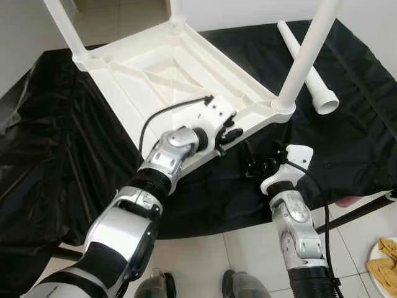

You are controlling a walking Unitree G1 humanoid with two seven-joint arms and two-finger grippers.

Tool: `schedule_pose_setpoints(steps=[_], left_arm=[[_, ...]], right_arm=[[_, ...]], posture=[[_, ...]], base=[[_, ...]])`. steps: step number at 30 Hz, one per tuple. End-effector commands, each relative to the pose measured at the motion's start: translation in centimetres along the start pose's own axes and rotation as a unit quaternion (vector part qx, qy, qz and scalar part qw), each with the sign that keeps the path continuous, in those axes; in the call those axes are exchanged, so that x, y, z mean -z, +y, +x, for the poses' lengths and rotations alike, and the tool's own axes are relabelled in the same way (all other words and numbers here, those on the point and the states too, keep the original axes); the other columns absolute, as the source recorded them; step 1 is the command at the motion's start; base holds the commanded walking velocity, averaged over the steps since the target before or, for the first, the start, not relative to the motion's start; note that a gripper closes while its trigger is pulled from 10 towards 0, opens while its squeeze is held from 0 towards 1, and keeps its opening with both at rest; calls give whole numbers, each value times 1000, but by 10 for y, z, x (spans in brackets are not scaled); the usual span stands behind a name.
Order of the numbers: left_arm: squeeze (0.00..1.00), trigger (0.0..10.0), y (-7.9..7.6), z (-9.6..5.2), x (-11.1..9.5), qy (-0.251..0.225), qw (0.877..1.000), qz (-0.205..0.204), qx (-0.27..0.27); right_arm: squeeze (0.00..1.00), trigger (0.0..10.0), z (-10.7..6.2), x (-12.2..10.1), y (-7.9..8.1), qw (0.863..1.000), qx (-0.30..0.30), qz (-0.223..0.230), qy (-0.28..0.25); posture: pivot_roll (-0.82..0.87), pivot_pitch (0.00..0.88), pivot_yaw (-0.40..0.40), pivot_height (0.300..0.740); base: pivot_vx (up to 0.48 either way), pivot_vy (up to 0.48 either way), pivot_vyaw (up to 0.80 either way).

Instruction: Building children table

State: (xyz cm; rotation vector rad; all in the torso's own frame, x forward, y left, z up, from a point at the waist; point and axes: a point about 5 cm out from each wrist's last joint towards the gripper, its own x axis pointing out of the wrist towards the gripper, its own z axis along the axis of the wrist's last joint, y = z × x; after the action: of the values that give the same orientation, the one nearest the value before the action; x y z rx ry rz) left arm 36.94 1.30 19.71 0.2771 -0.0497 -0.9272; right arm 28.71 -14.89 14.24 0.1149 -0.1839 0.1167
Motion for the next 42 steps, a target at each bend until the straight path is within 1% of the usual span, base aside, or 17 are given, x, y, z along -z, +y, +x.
schedule_pose_setpoints(steps=[1,3,5,7,8,10,13,14,16,18,22,23,28,29,36,37,42], left_arm=[[0,10000,0,-7,-2,-10,999,19,30],[0,10000,3,-10,-9,-26,999,13,29],[0,10000,12,-18,-22,-60,998,9,9],[0,10000,14,-21,-23,-61,998,10,3],[0,10000,26,-26,-24,-64,997,1,-33],[0,10000,26,-26,-24,-64,997,1,-33],[0,10000,60,-47,-20,-57,988,-23,-139],[0,10000,60,-47,-20,-57,988,-23,-139],[0,10000,77,-62,-12,-41,979,-24,-201],[0,10000,86,-72,-8,-36,970,-21,-240],[0,10000,89,-79,-5,-37,965,-26,-259],[0,10000,87,-83,-2,-34,964,-26,-263],[0,10000,85,-85,1,-27,964,-17,-264],[0,10000,80,-84,0,-30,968,-11,-250],[0,10000,78,-84,-2,-33,970,-3,-240],[0,10000,76,-86,-4,-32,971,2,-238],[0,10000,71,-92,-5,-23,970,15,-242]], right_arm=[[0,10000,1,6,2,1000,-7,1,16],[0,10000,3,7,1,1000,-4,3,22],[0,10000,8,6,-5,1000,5,5,30],[0,10000,9,5,-6,1000,6,5,29],[0,10000,13,2,-15,999,21,6,23],[0,10000,13,2,-15,999,21,6,23],[0,10000,22,-12,-38,998,59,-5,-10],[0,10000,22,-12,-38,998,59,-5,-10],[0,10000,27,-20,-52,995,91,-26,-25],[0,10000,30,-24,-63,991,122,-40,-34],[0,10000,32,-26,-76,985,162,-45,-35],[0,10000,34,-28,-86,980,191,-46,-36],[0,10000,37,-31,-96,974,219,-39,-42],[0,10000,44,-33,-99,975,218,-6,-48],[0,10000,52,-34,-100,975,214,28,-56],[0,10000,65,-43,-97,976,189,73,-73],[0,10000,76,-51,-100,971,193,112,-87]], posture=[[-56,130,65,740],[-52,130,55,740],[-47,129,49,740],[-47,129,49,740],[-38,121,47,740],[-38,121,47,740],[-35,114,49,740],[-35,114,49,740],[-24,100,46,740],[-19,94,42,740],[-13,89,37,740],[-10,86,33,740],[-9,86,32,740],[0,99,29,740],[10,116,33,740],[28,151,50,740],[64,202,74,740]], base=[[0,0,0],[0,0,0],[0,0,0],[0,0,0],[0,0,0],[0,0,0],[0,0,0],[0,0,0],[0,0,0],[0,0,0],[0,0,0],[0,0,0],[0,0,0],[0,0,0],[0,0,0],[0,0,0],[0,0,0]])
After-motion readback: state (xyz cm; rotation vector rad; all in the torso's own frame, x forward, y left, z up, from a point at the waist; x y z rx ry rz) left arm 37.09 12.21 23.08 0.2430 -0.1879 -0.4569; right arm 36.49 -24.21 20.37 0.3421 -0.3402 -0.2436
